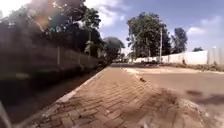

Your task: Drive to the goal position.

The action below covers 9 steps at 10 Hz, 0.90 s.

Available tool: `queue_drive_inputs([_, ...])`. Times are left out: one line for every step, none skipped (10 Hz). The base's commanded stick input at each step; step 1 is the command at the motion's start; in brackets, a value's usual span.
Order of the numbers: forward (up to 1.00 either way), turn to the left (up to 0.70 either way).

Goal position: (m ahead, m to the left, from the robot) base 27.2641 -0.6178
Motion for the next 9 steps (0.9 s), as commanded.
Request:
queue_drive_inputs([0.7, 0.0])
queue_drive_inputs([0.7, 0.0])
queue_drive_inputs([0.7, -0.04])
queue_drive_inputs([0.7, -0.11])
queue_drive_inputs([0.7, -0.18])
queue_drive_inputs([0.7, -0.24])
queue_drive_inputs([0.7, -0.31])
queue_drive_inputs([0.7, -0.31])
queue_drive_inputs([0.7, -0.17])
